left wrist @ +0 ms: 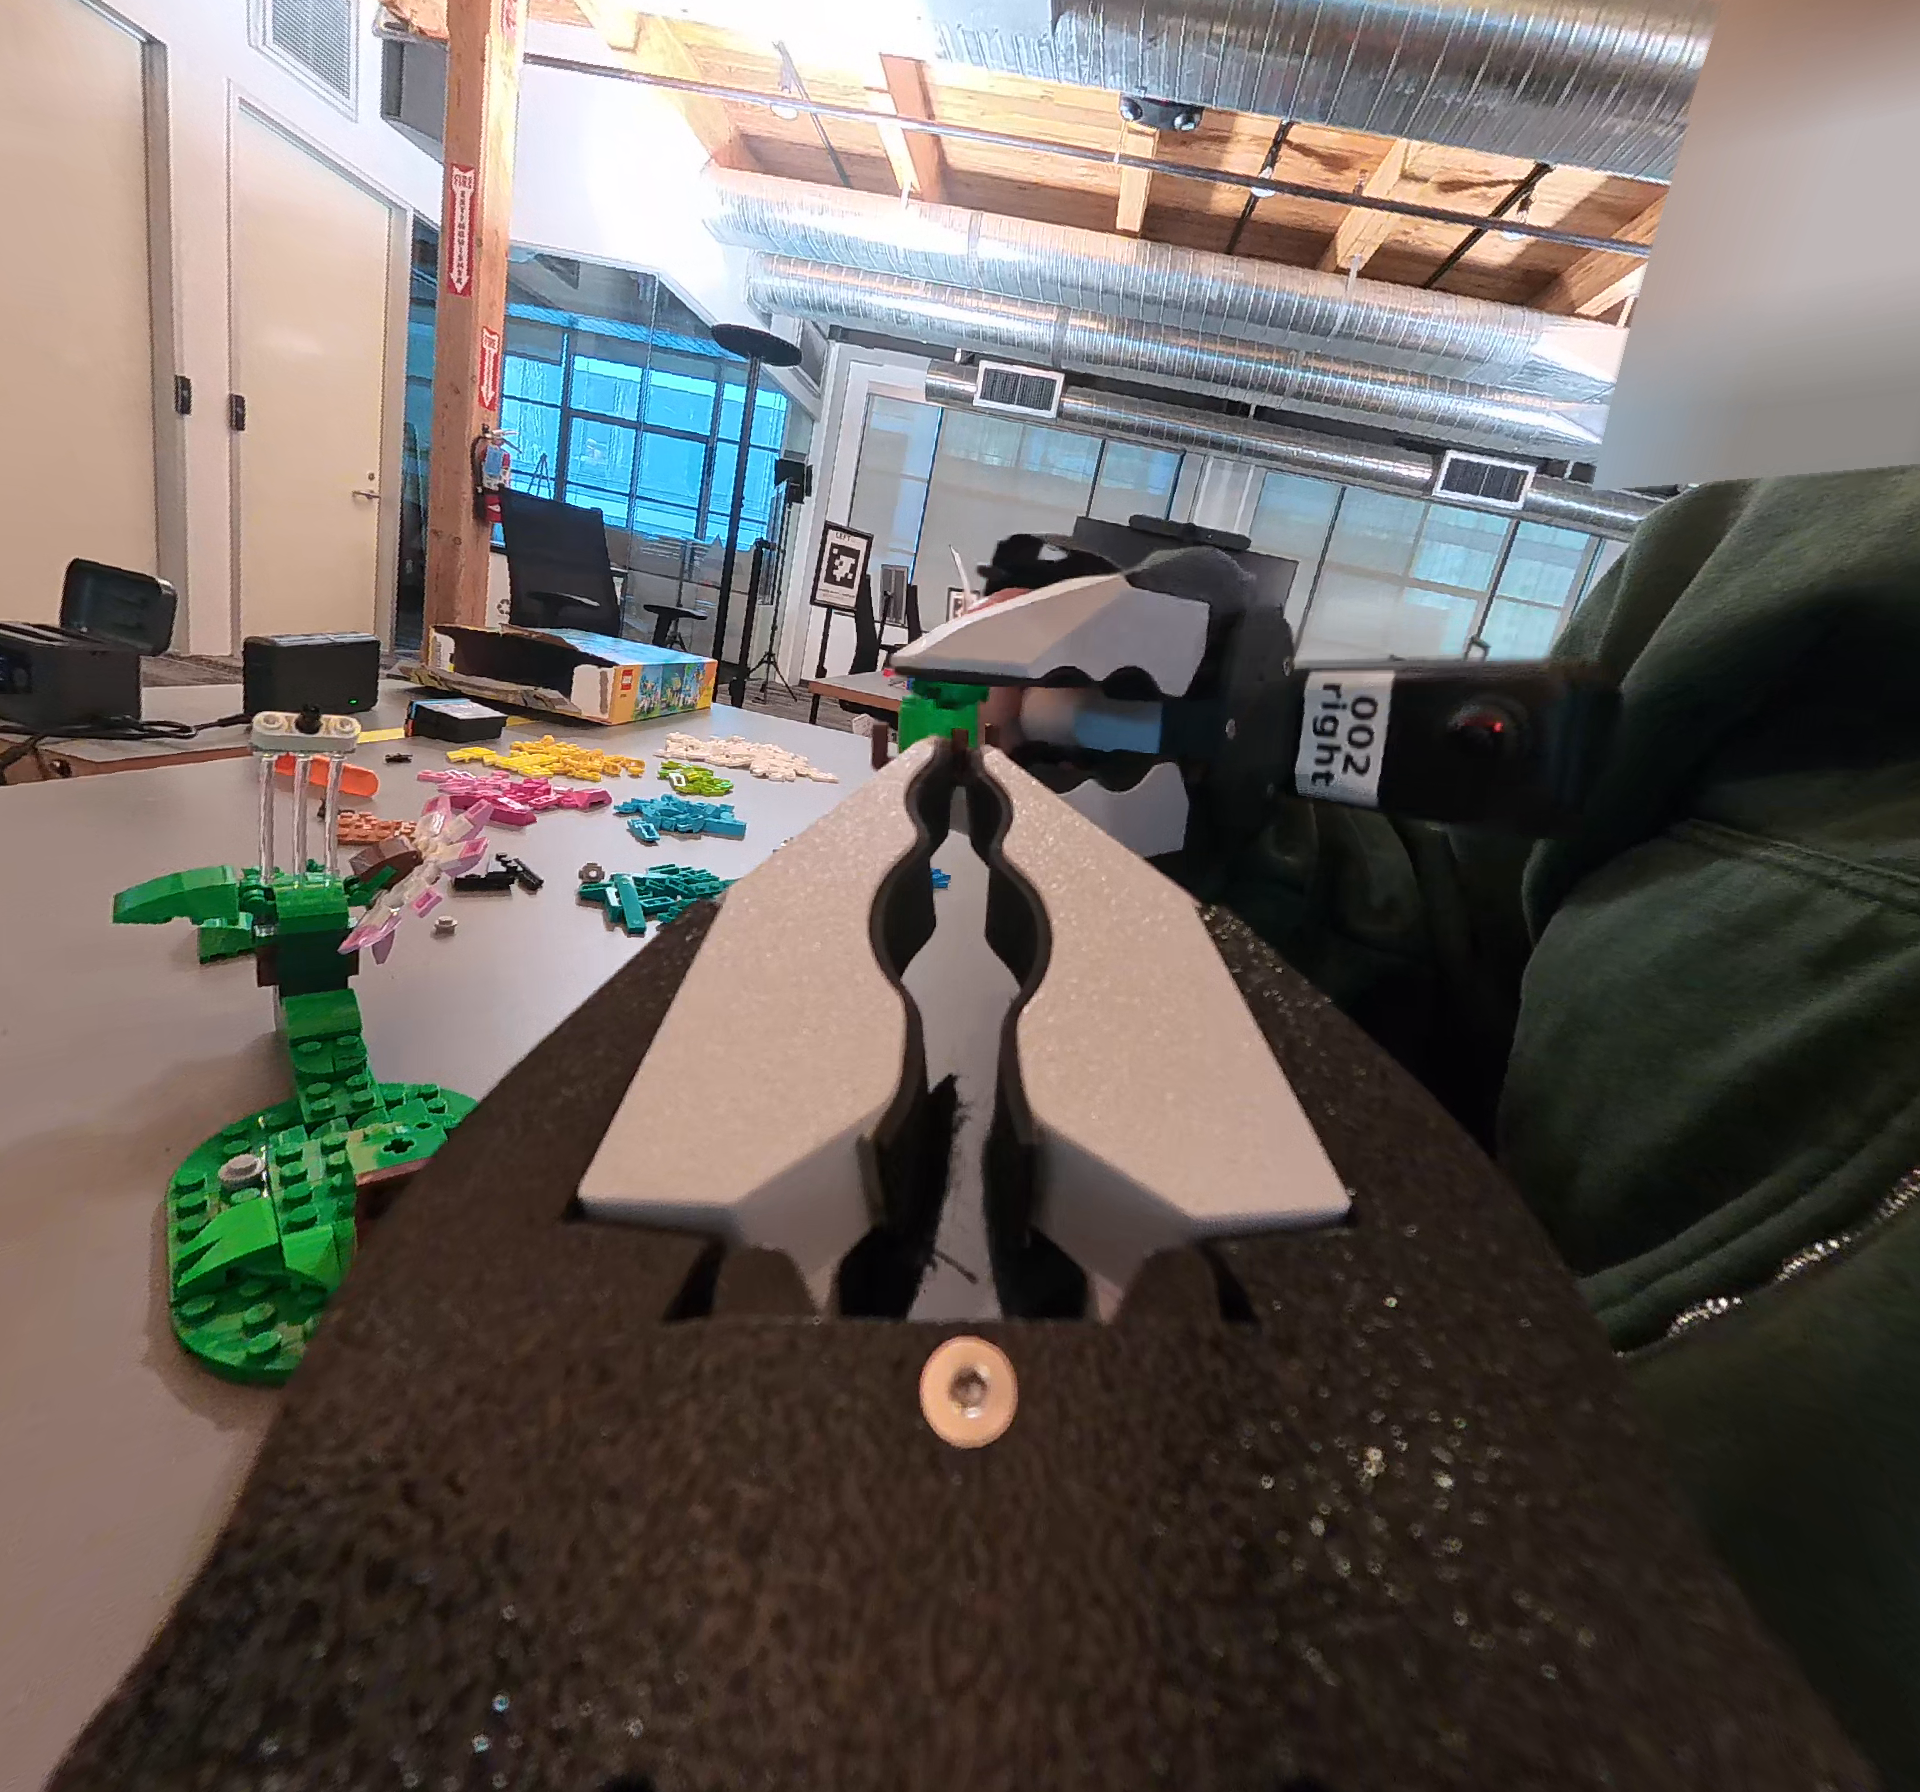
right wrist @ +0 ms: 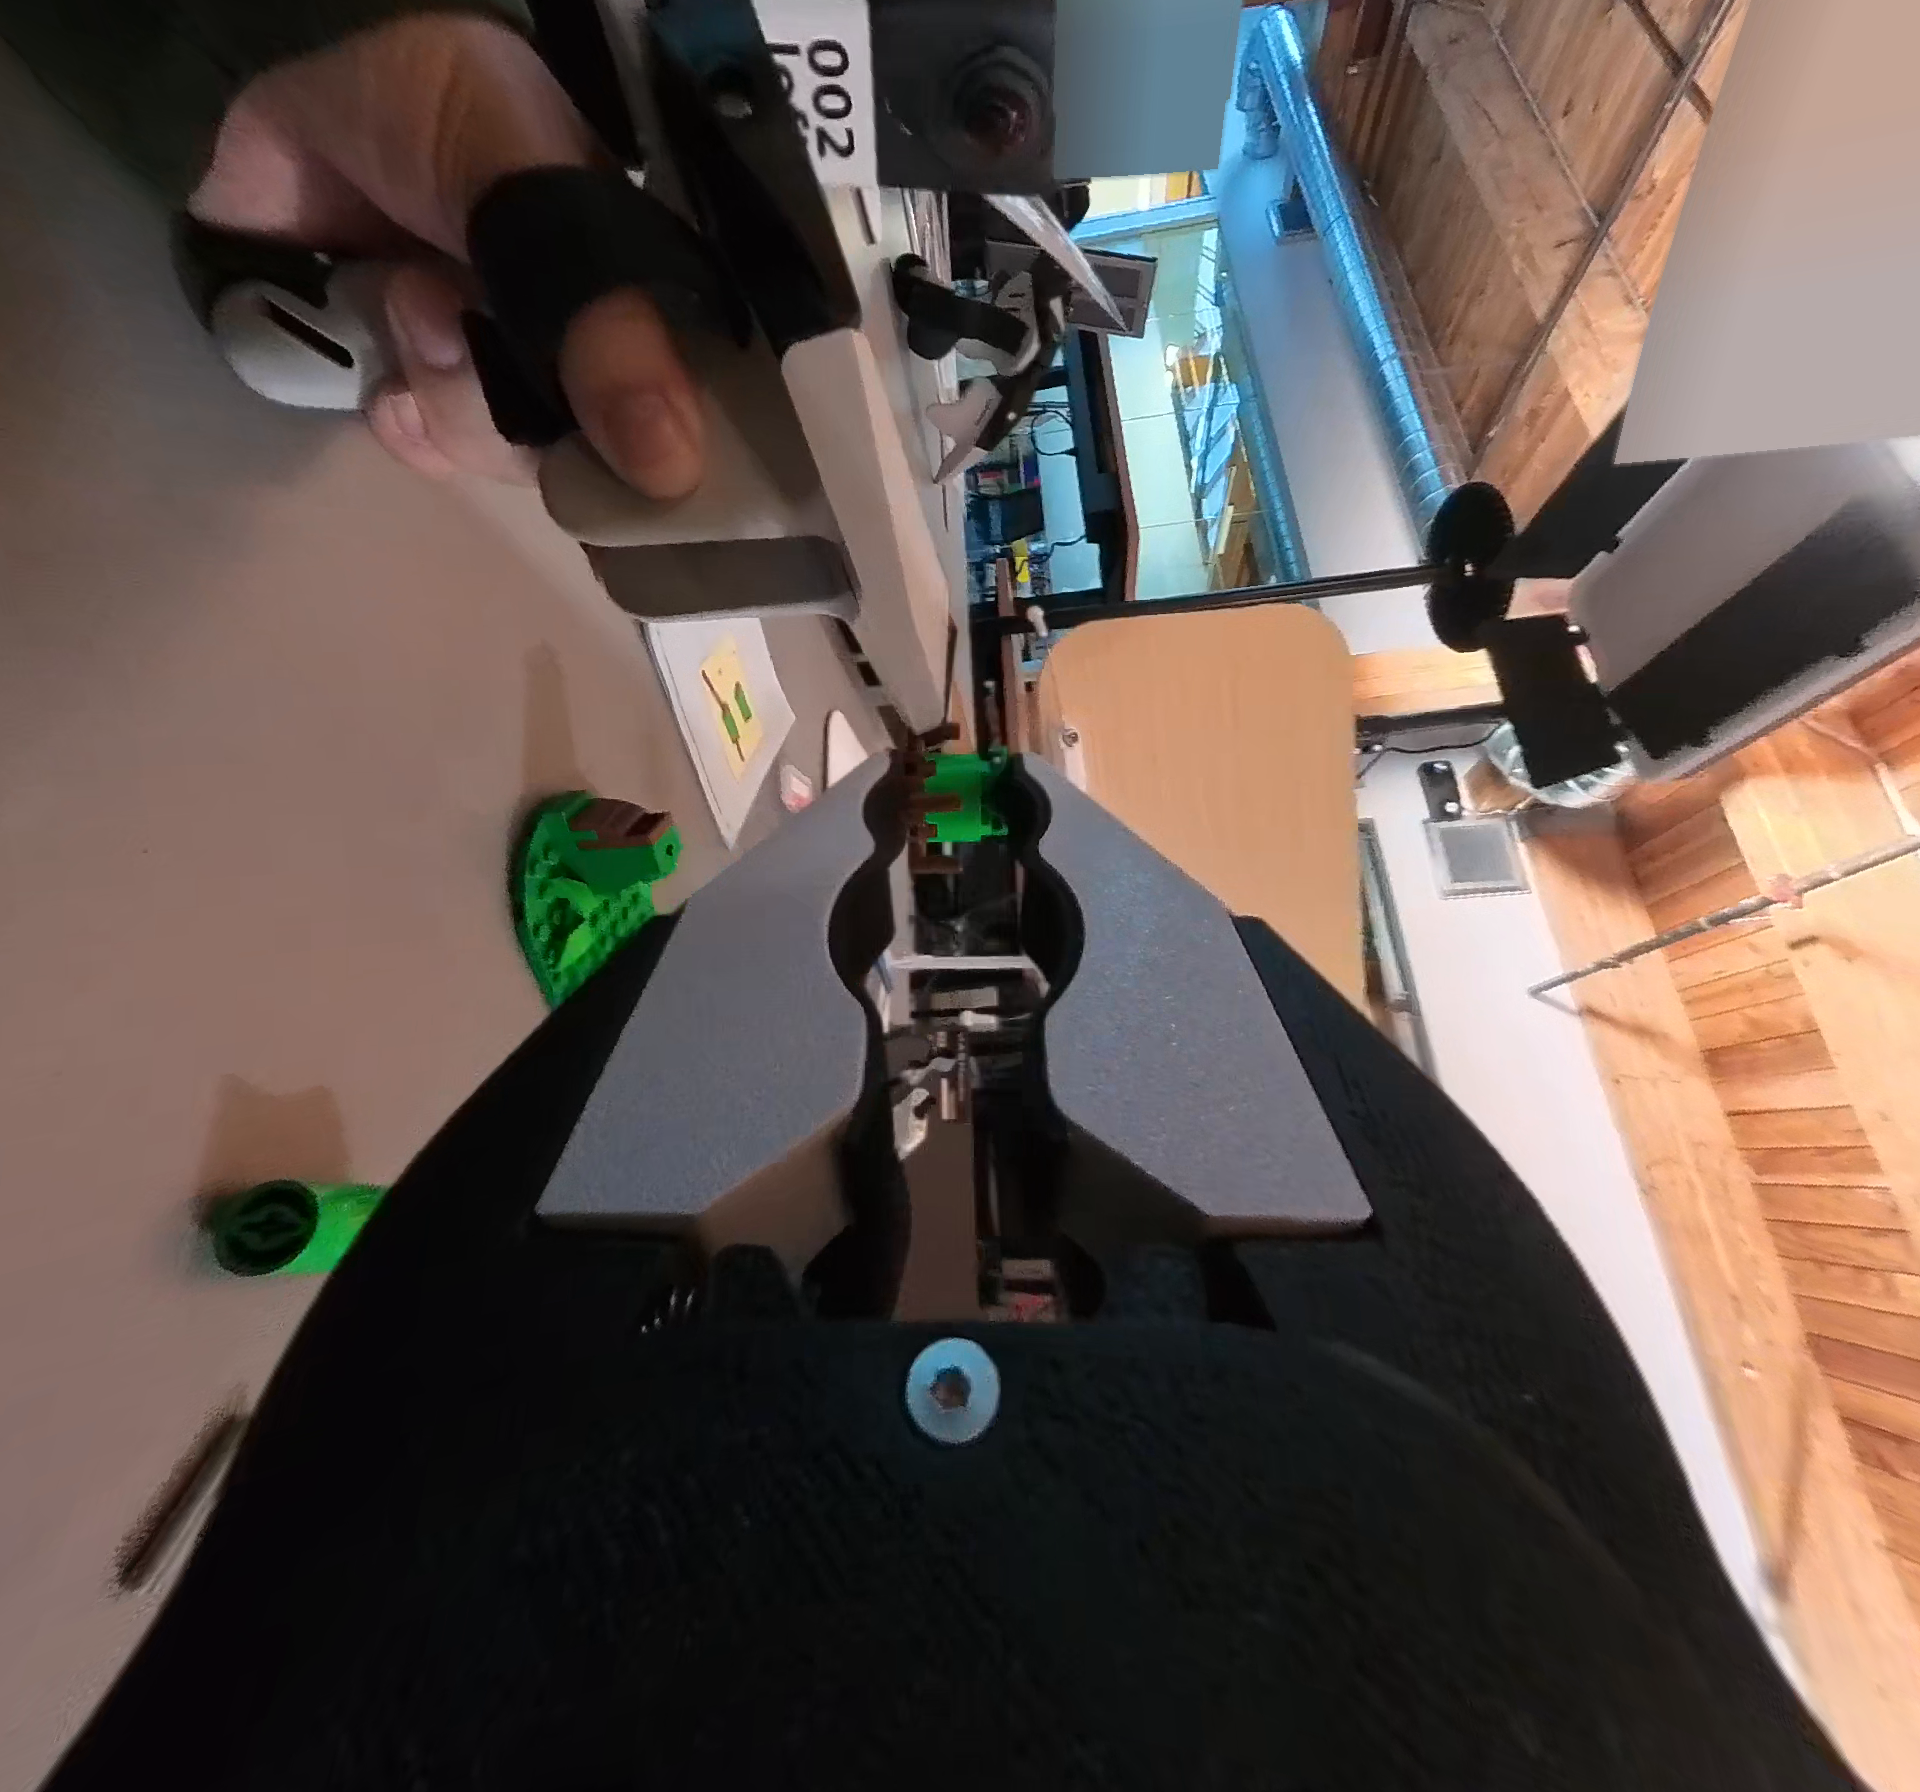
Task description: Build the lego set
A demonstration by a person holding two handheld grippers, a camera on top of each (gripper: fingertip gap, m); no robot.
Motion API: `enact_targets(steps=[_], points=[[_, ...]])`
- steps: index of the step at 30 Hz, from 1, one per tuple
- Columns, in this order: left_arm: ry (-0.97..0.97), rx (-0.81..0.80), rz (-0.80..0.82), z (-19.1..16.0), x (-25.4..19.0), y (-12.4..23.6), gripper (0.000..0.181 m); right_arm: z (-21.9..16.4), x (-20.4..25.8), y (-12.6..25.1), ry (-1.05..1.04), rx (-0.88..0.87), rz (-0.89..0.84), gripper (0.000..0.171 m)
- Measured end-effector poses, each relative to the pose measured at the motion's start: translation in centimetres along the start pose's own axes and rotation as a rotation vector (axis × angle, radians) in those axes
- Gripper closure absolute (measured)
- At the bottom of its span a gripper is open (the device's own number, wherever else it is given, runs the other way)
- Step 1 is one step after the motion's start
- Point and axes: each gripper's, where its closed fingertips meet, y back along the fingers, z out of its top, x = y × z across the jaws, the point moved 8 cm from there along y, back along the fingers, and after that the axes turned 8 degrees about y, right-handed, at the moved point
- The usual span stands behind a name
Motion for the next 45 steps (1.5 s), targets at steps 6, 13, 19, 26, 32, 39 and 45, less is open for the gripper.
enact_targets(steps=[6, 13, 19, 26, 32, 39, 45], points=[[0.017, 0.007, 0.011, -0.1, 0.2, 0.0, 0.181, 0.1, 0.3, -0.1, 0.082, 0.048, -0.003, 0.155], [0.032, 0.025, 0.039, -0.2, 0.5, 0.0, 0.181, 0.2, 0.5, -0.2, 0.134, 0.099, 0.019, 0.155], [0.029, 0.035, 0.035, -0.3, 0.4, -0.2, 0.181, -0.4, 0.6, -0.2, -0.045, 0.052, 0.031, 0.154], [0.029, 0.033, 0.032, -0.3, 0.4, -0.2, 0.181, -0.2, 0.7, -0.2, 0.011, 0.069, 0.006, 0.154], [0.032, 0.029, 0.040, -0.3, 0.5, -0.1, 0.181, 0.0, 0.8, -0.4, 0.082, 0.125, 0.003, 0.155], [0.032, 0.038, 0.050, -0.4, 0.5, -0.1, 0.181, -0.3, 0.5, -0.4, -0.114, 0.104, 0.066, 0.154], [-0.066, 0.025, 0.086, -0.3, 0.1, -0.2, 0.181, -2.1, 0.6, -0.4, -0.591, -0.066, 0.124, 0.154]])
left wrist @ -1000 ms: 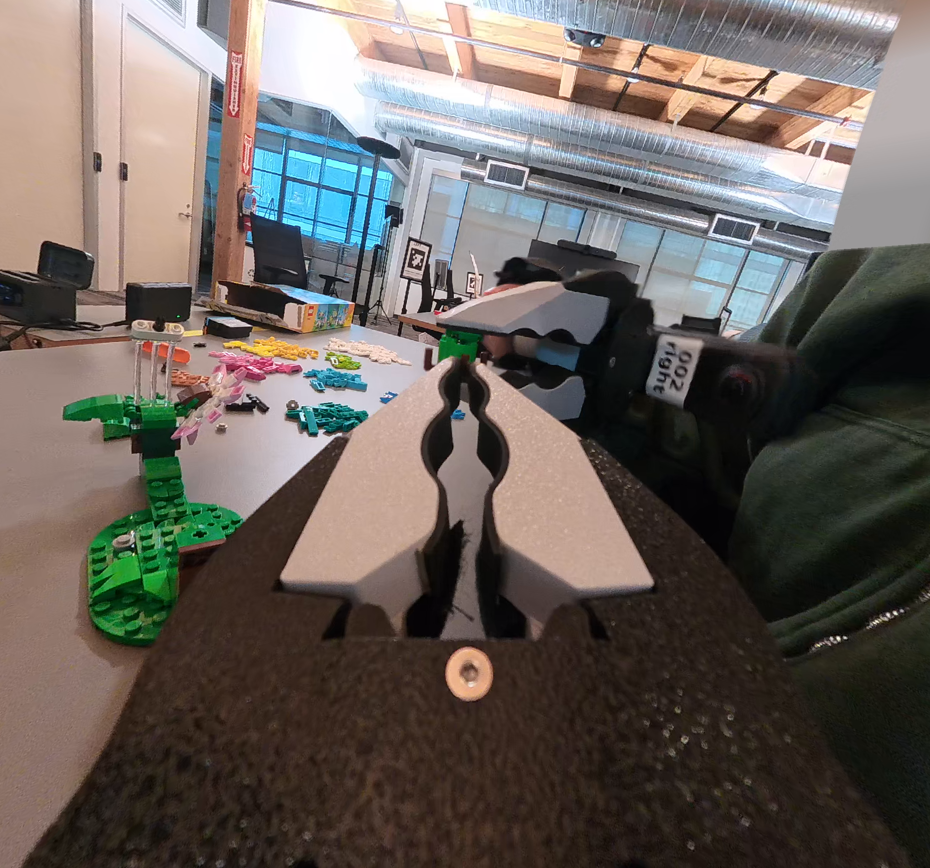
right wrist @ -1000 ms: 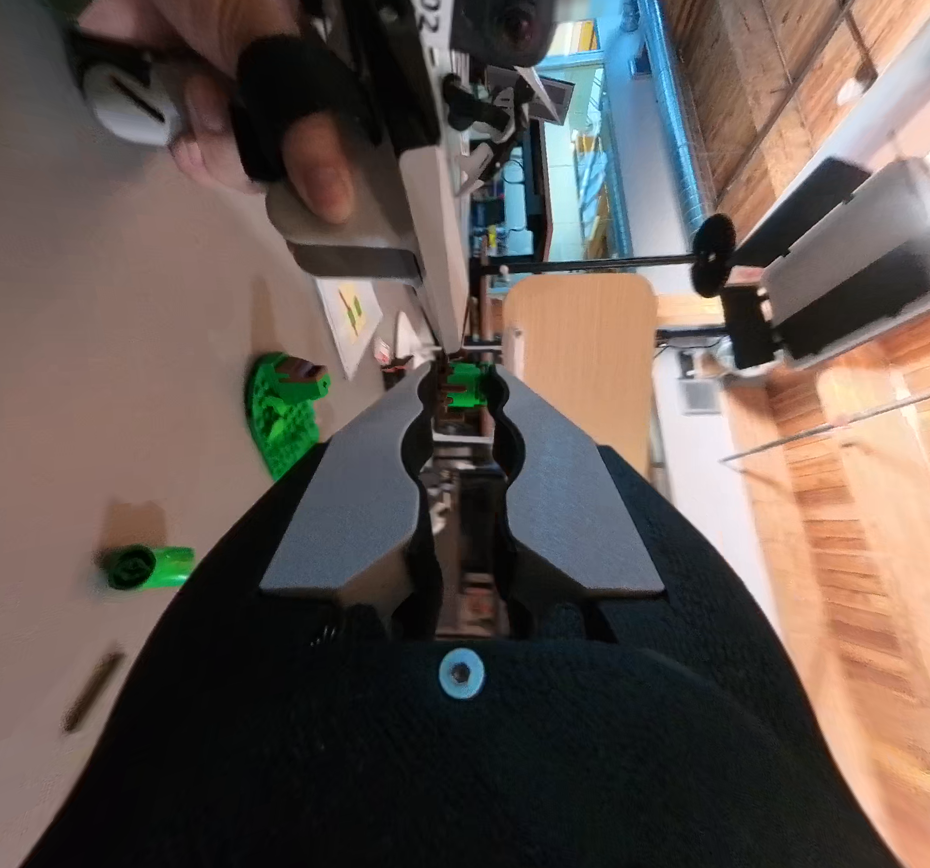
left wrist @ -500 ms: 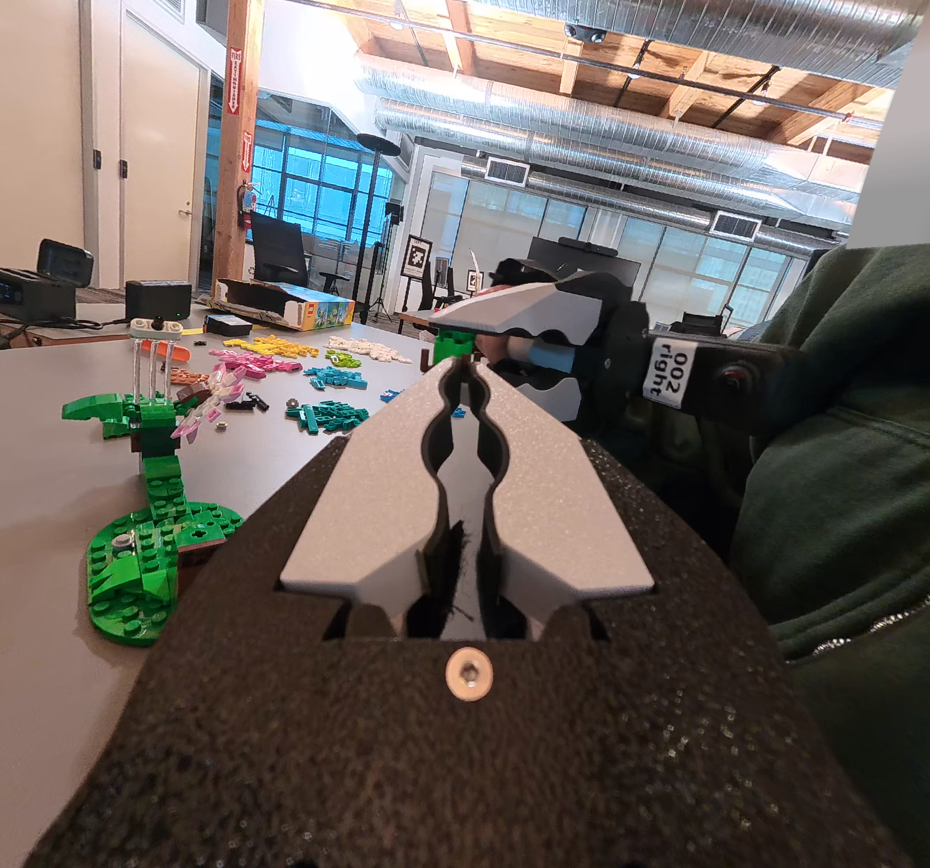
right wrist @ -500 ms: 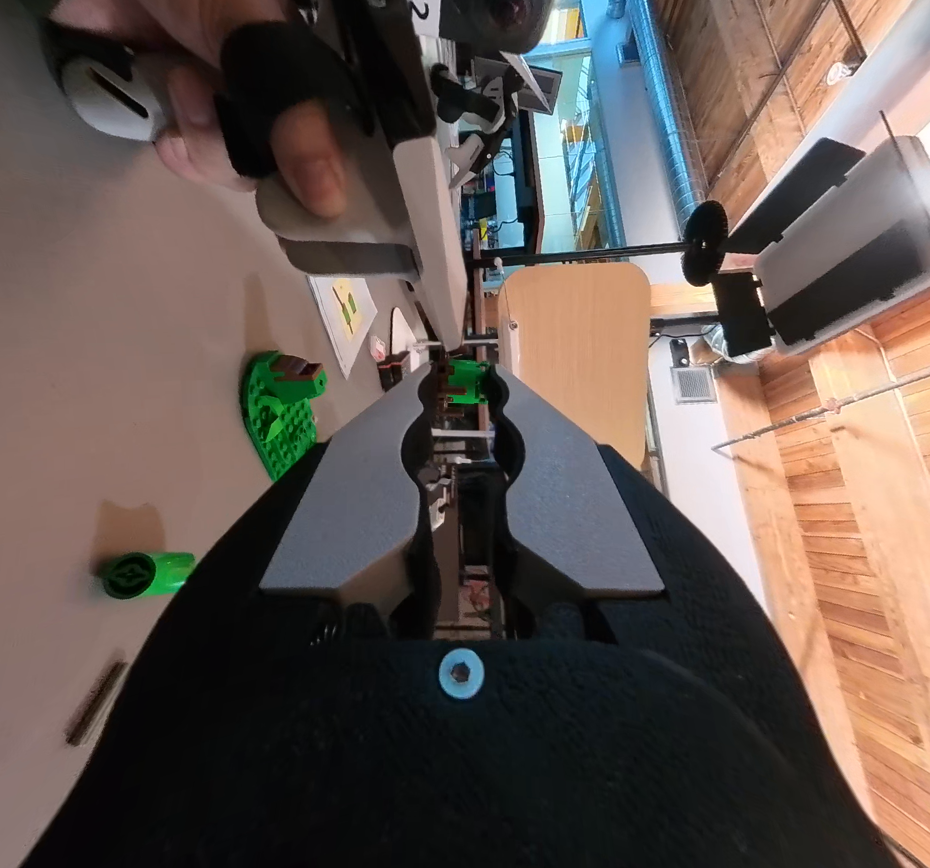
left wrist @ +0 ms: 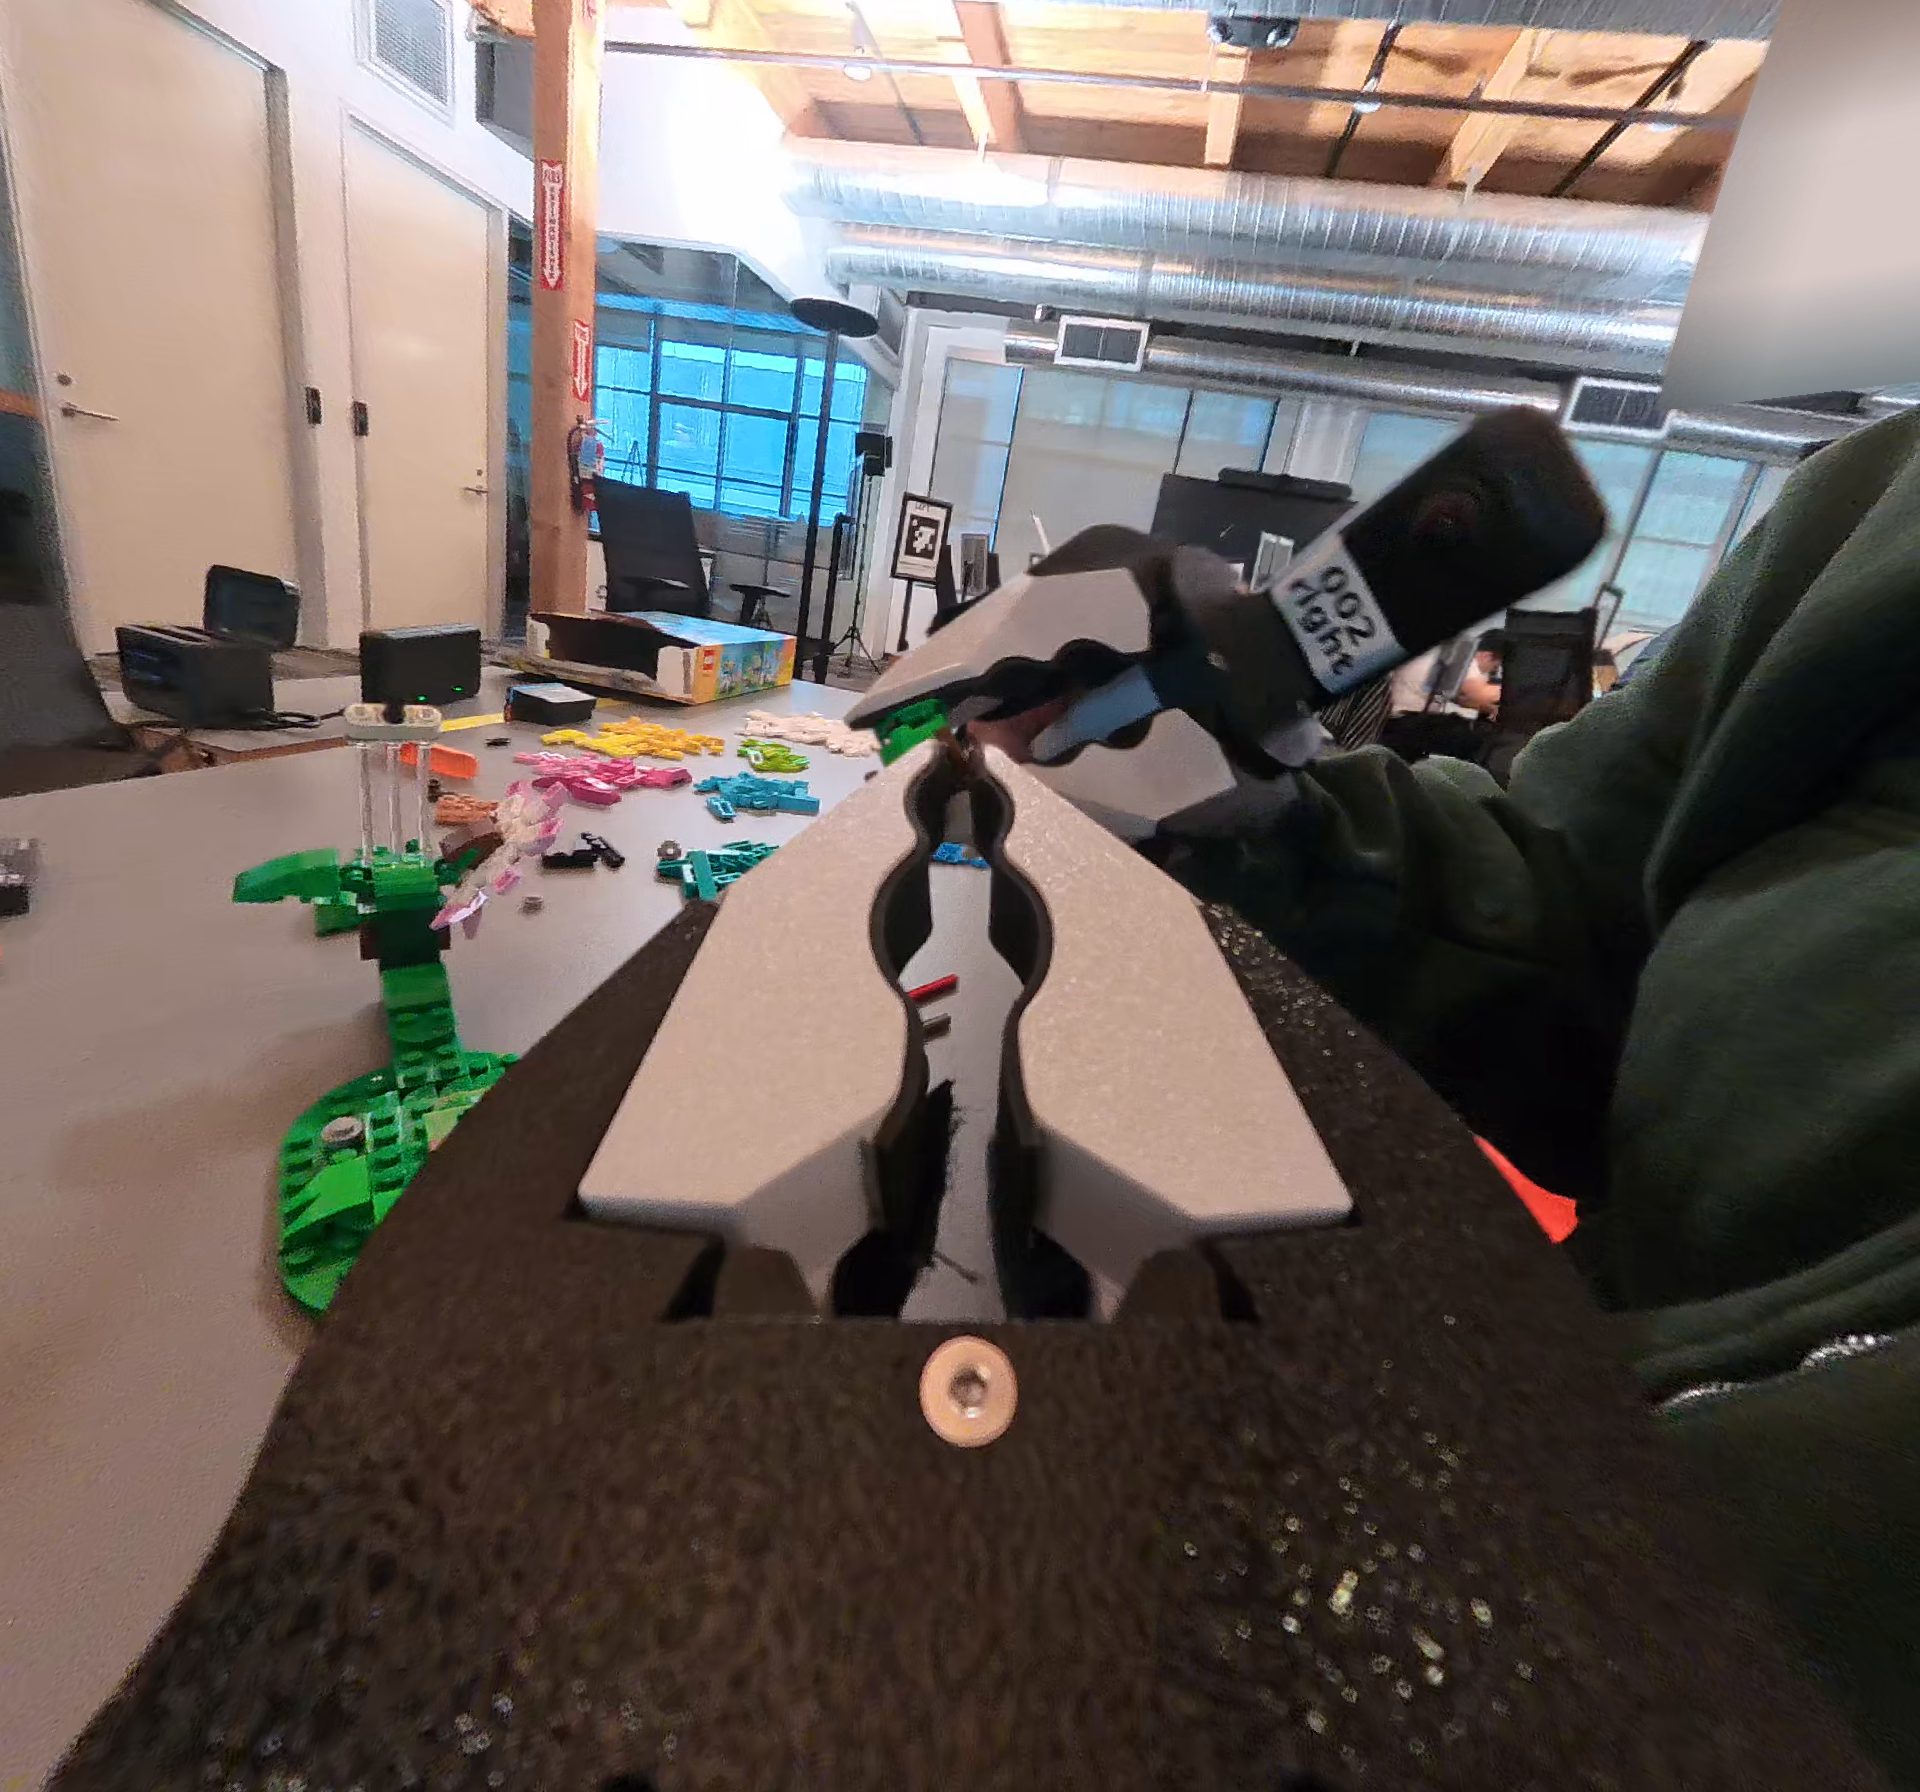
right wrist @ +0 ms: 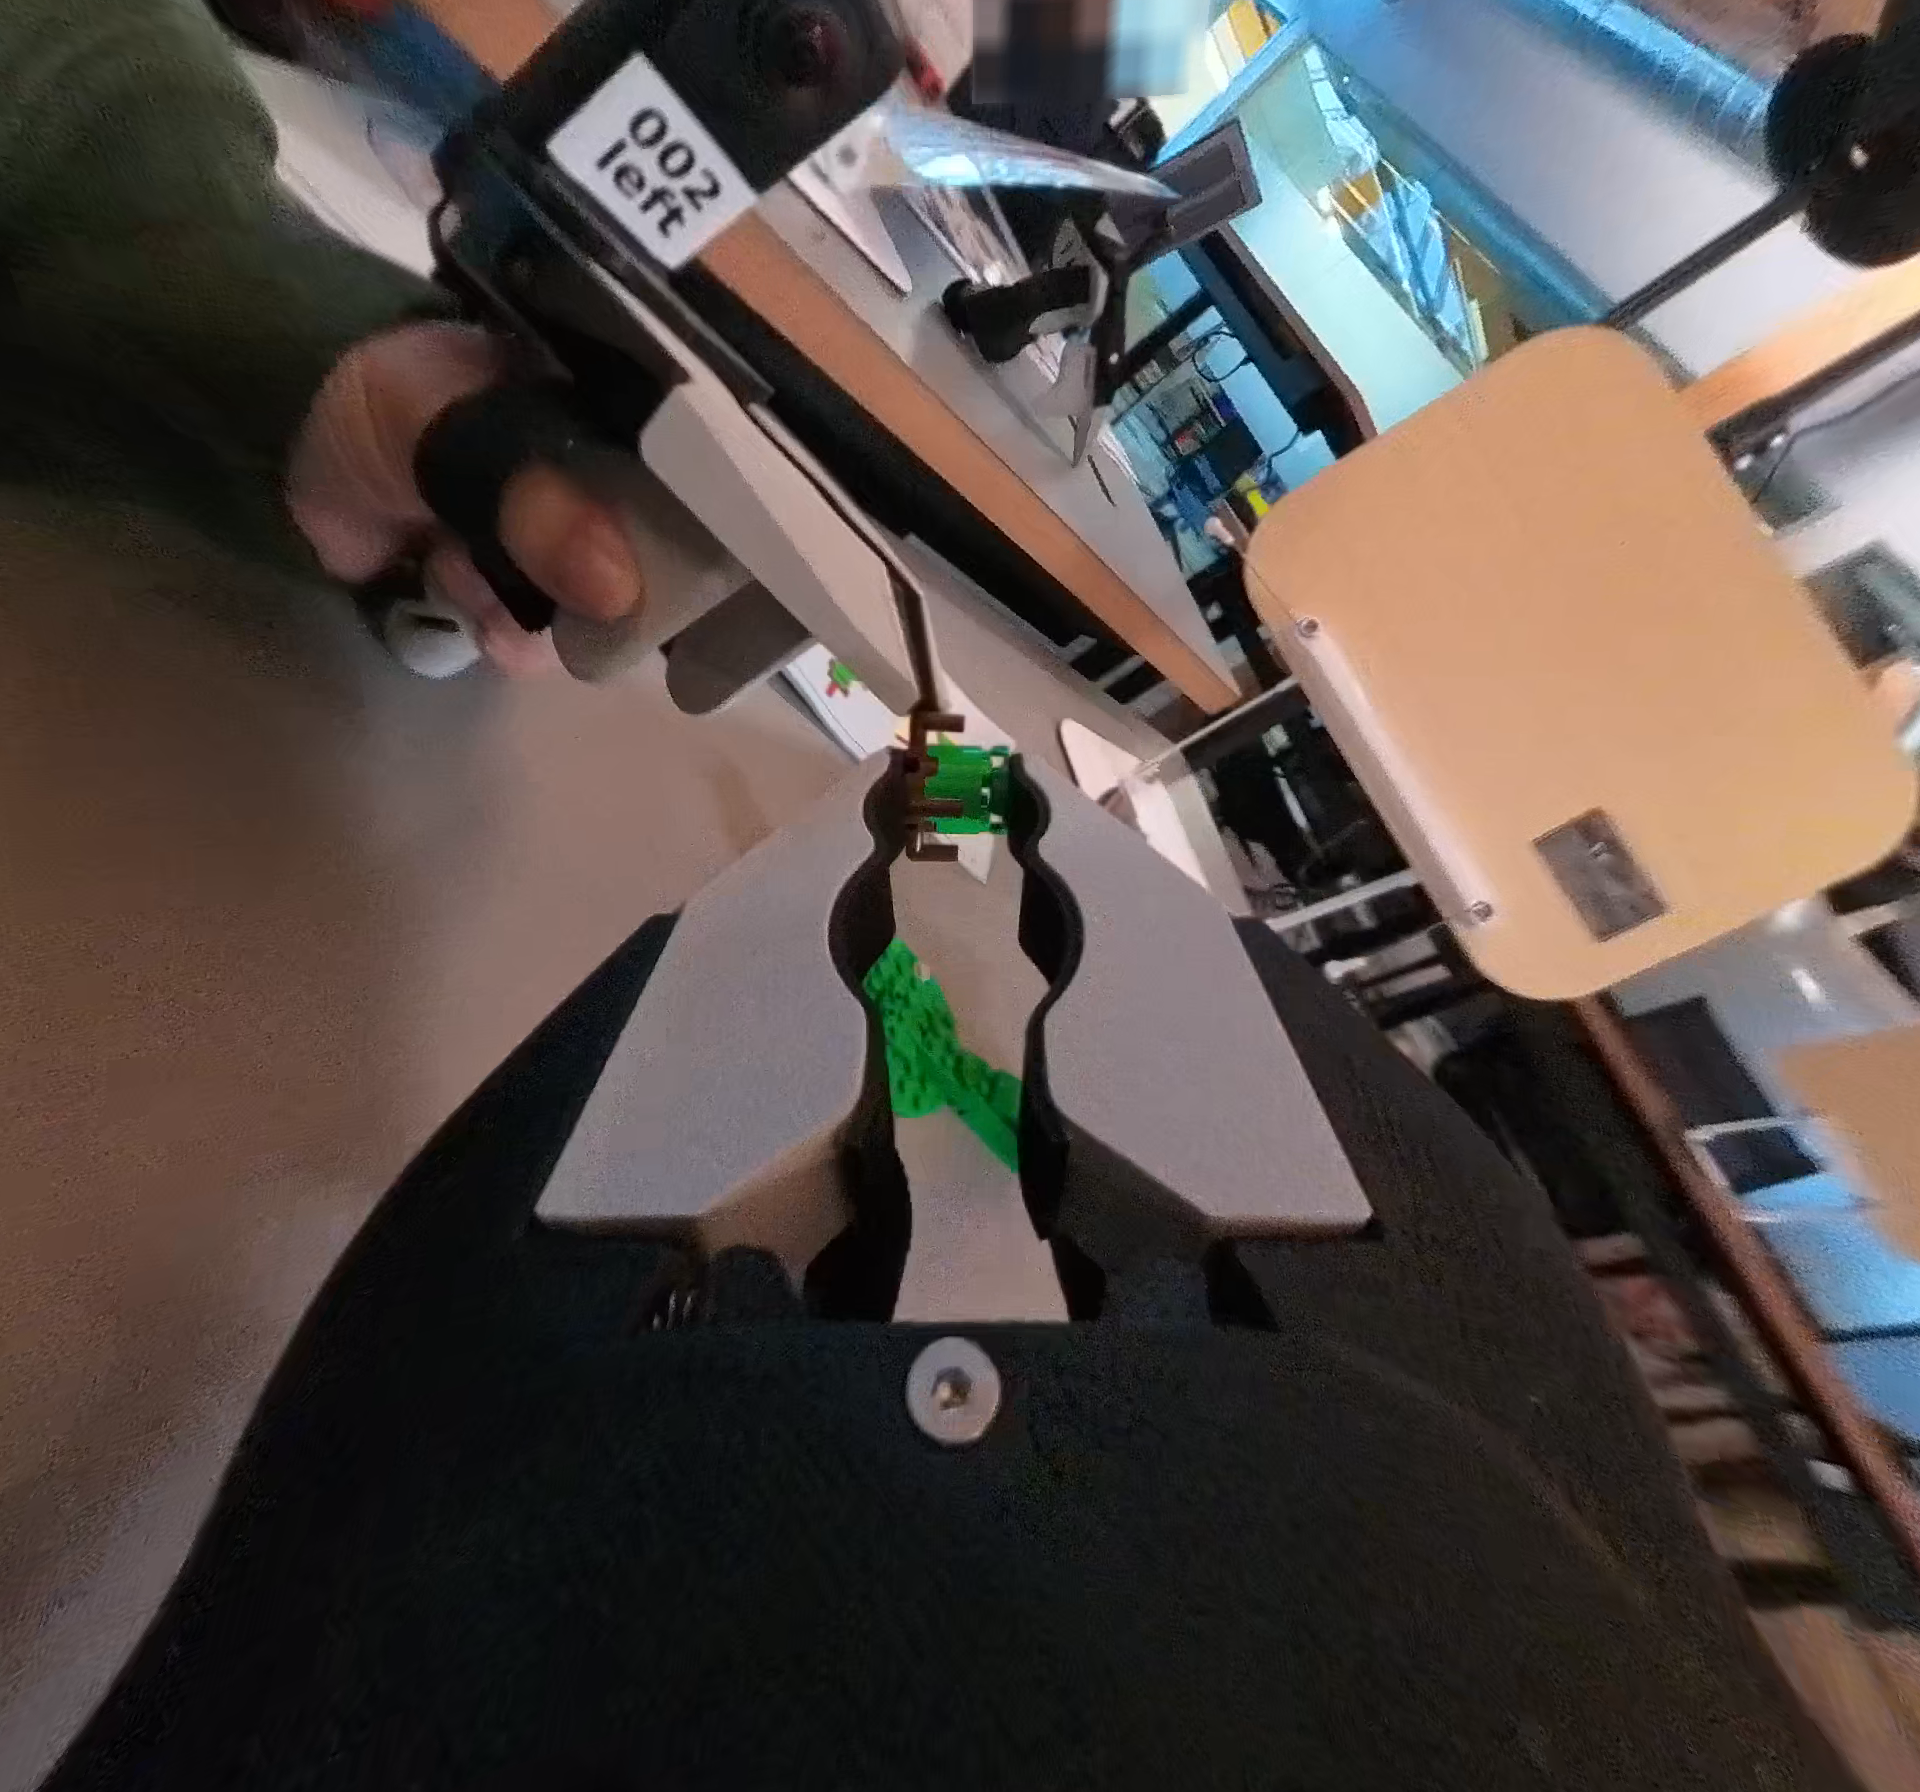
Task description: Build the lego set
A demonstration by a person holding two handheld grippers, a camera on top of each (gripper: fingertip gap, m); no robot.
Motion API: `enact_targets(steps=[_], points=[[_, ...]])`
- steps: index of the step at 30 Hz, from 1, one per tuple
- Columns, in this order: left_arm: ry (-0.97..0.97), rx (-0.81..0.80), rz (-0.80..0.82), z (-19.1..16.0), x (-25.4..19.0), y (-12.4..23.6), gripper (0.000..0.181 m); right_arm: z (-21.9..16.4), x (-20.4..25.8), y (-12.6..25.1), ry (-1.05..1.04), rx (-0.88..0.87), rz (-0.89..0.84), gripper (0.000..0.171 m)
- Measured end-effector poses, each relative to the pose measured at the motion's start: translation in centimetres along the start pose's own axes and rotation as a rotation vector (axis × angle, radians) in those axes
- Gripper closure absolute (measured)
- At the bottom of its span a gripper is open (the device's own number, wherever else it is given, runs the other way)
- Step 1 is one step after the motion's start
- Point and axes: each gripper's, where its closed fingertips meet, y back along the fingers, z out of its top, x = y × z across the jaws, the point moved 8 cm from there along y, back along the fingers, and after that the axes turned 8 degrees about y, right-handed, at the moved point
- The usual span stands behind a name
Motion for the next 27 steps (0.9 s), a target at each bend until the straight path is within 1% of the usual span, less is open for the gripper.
enact_targets(steps=[2, 5, 9, 13, 18, 19, 21, 27], points=[[0.014, 0.009, -0.002, 0.0, 0.1, 0.0, 0.180, -0.5, -0.2, 0.1, -0.055, -0.032, 0.003, 0.154], [0.012, 0.024, 0.024, -0.1, 0.2, -0.1, 0.173, -1.1, -0.1, 0.1, -0.094, -0.048, 0.009, 0.154], [-0.016, 0.051, 0.058, -0.3, 0.2, -0.3, 0.166, -1.7, 0.2, -0.1, -0.100, -0.054, -0.029, 0.154], [-0.009, 0.049, 0.071, -0.2, 0.3, -0.3, 0.165, -1.7, 0.7, -0.4, -0.082, -0.042, -0.041, 0.154], [-0.015, 0.074, 0.085, -0.4, 0.3, -0.4, 0.166, -1.5, 1.1, -0.7, -0.077, -0.033, -0.036, 0.154], [-0.017, 0.073, 0.091, -0.4, 0.3, -0.4, 0.167, -1.4, 1.0, -0.7, -0.075, -0.029, -0.042, 0.154], [-0.011, 0.074, 0.109, -0.3, 0.5, -0.3, 0.177, -1.4, 1.0, -0.7, -0.081, -0.033, -0.045, 0.154], [-0.019, 0.092, 0.118, -0.4, 0.5, -0.3, 0.179, -1.4, 1.0, -0.6, -0.092, -0.043, -0.044, 0.154]])
